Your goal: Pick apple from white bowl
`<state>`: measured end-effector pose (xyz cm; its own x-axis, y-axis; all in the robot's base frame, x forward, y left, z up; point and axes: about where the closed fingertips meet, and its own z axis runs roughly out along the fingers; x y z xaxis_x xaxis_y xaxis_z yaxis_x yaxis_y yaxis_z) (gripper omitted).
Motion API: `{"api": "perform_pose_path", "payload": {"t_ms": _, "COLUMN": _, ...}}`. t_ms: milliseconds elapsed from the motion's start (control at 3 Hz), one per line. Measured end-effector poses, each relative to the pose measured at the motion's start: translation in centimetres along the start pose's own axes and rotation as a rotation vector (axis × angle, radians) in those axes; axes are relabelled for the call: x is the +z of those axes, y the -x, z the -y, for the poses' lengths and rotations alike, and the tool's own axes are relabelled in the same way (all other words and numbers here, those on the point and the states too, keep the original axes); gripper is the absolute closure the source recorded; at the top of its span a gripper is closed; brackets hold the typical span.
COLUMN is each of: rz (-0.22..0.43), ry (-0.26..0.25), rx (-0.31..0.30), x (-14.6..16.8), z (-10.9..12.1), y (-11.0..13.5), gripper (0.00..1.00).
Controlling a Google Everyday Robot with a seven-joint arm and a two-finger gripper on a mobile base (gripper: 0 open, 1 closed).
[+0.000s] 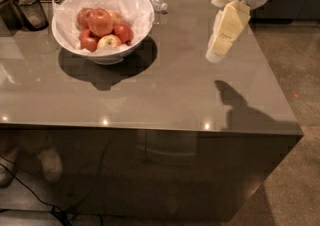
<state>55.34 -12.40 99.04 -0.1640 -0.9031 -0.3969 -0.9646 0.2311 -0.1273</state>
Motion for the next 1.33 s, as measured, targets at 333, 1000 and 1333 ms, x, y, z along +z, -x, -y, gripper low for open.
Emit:
{"api": "perform_pose_path", "payload": {"t_ms": 333, "rz": 0.014, "ry": -0.021, "rx": -0.010, "x": -0.5, "z": 0.4, "y": 0.7, "gripper": 0.00}}
{"api": "perform_pose_path", "payload": {"t_ms": 1000, "rz": 0.038, "ry": -0.058, "rx": -0.064, "x": -1.2, "z": 2.9, "y": 10.6, "gripper": 0.00}}
{"api": "perform_pose_path", "payload": {"t_ms": 1333, "rz": 0.069, "ry": -0.081, "rx": -0.078, "x": -1.3, "z": 3.4, "y": 11.9, "gripper": 0.00}}
